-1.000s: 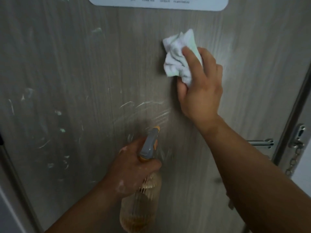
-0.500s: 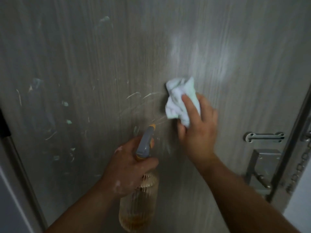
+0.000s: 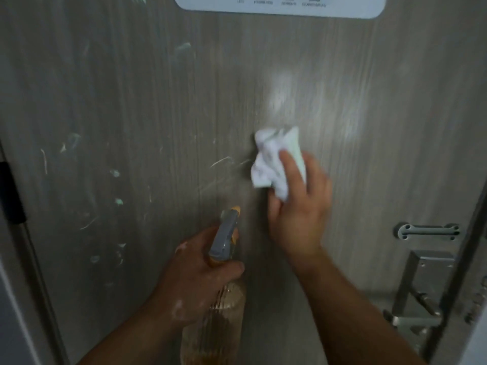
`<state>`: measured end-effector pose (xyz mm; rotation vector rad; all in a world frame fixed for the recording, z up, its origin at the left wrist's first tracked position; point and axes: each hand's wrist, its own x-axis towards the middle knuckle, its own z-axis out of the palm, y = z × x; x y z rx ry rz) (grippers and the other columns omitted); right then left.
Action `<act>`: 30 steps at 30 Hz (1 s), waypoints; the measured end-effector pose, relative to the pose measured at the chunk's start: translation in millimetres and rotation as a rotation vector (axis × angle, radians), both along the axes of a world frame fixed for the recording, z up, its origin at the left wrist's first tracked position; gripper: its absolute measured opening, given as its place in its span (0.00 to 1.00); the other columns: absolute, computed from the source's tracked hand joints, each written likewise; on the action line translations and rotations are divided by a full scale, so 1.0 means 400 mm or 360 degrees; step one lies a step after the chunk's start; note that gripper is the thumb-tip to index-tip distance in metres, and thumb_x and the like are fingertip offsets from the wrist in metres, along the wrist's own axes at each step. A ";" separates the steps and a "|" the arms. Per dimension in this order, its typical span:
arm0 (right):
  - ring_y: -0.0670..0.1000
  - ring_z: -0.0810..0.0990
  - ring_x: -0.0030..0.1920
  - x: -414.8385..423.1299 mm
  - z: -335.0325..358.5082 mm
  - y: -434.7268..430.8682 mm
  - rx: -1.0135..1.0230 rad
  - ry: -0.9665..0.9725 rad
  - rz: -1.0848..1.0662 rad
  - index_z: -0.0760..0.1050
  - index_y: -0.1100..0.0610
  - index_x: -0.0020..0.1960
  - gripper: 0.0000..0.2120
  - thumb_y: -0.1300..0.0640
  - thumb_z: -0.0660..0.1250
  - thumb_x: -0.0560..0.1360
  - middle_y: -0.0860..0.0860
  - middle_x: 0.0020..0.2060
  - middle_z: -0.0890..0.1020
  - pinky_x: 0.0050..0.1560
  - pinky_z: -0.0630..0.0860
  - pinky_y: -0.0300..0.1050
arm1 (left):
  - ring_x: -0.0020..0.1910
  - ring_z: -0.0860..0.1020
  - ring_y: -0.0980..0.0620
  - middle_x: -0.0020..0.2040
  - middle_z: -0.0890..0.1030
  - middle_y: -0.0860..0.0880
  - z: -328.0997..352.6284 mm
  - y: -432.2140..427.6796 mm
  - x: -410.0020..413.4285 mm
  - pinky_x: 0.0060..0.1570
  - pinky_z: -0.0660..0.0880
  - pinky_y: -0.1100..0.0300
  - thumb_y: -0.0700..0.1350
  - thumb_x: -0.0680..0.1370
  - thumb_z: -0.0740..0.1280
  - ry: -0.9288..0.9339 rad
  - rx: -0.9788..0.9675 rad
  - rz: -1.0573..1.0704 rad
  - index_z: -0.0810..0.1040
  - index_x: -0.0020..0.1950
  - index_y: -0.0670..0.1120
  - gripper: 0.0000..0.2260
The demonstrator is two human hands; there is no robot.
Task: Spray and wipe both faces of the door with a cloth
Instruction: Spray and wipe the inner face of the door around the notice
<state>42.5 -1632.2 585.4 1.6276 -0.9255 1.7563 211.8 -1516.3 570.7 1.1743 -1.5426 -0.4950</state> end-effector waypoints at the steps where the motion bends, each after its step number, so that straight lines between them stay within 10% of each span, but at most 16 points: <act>1: 0.63 0.77 0.58 -0.006 0.059 -0.002 -0.0038 0.0006 -0.0013 0.76 0.54 0.73 0.24 0.60 0.70 0.77 0.61 0.68 0.76 0.57 0.74 0.55 | 0.28 0.70 0.59 0.28 0.74 0.59 0.011 -0.002 0.004 0.35 0.71 0.61 0.48 0.62 0.74 -0.0005 0.0008 -0.0025 0.82 0.48 0.50 0.15; 19: 0.56 0.76 0.59 -0.045 0.279 -0.013 -0.0093 0.0121 -0.0110 0.74 0.51 0.74 0.22 0.54 0.69 0.81 0.55 0.69 0.76 0.58 0.74 0.48 | 0.30 0.72 0.55 0.31 0.75 0.55 0.050 -0.023 0.012 0.33 0.72 0.57 0.45 0.63 0.73 0.0086 0.0123 -0.0159 0.81 0.49 0.48 0.15; 30: 0.63 0.80 0.53 -0.002 -0.267 -0.005 0.0133 0.0658 -0.0086 0.69 0.45 0.77 0.26 0.46 0.69 0.80 0.56 0.71 0.73 0.50 0.71 0.52 | 0.31 0.77 0.60 0.40 0.84 0.48 -0.023 0.007 0.089 0.32 0.75 0.64 0.44 0.65 0.78 0.0118 0.0093 0.0048 0.83 0.47 0.60 0.15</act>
